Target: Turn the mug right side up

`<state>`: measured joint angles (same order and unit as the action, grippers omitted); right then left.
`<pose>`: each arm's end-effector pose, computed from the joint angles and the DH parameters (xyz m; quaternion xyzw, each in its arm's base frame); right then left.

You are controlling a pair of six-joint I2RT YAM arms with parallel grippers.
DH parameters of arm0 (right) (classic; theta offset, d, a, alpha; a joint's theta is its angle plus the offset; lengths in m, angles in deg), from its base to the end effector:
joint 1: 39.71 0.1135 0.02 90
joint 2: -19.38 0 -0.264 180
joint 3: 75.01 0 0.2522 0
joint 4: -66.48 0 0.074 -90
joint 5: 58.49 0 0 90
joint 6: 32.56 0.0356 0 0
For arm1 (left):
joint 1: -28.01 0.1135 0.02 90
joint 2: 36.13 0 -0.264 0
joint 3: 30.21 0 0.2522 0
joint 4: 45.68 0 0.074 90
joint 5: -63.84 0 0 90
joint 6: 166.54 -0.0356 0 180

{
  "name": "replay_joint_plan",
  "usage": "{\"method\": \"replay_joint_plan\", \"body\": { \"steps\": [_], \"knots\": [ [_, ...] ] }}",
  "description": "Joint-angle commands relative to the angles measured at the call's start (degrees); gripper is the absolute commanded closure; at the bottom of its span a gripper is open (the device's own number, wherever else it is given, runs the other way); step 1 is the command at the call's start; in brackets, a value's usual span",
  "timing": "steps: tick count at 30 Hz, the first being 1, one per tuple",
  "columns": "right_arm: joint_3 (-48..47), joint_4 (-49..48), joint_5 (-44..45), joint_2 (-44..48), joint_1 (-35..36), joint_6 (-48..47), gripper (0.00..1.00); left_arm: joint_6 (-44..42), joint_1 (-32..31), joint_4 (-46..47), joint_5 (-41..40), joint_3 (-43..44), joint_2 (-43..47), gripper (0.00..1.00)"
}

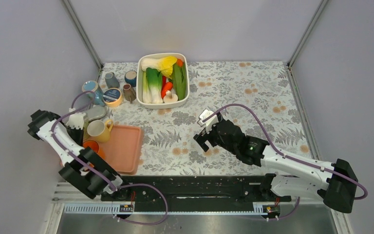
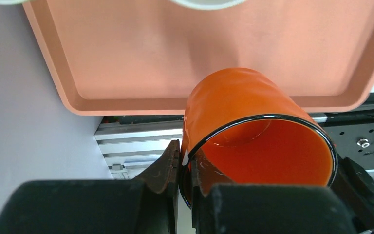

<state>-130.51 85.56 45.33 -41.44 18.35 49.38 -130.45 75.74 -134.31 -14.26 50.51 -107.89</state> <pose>0.1349 0.2002 0.2758 -0.4006 0.7349 0.1356 0.5301 0.1440 0.1475 0.2964 0.0627 0.9886 0.0042 0.1366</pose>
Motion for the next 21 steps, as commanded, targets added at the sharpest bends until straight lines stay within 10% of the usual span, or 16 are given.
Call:
{"method": "replay_joint_plan", "body": {
  "steps": [1,18,21],
  "knots": [
    [0.64,-2.84,-0.42,0.47,-0.42,0.52,0.01,-3.66,4.82,6.2,2.08,3.28,-5.34,1.0],
    [2.06,-4.71,-1.18,1.03,-0.4,-1.06,0.0,-2.63,10.79,25.98,-2.97,2.58,-17.22,0.99],
    [1.91,-6.48,-1.72,0.62,-0.44,-1.17,0.01,-2.4,10.84,27.59,-3.08,1.86,-17.63,0.78]
  ]
}}
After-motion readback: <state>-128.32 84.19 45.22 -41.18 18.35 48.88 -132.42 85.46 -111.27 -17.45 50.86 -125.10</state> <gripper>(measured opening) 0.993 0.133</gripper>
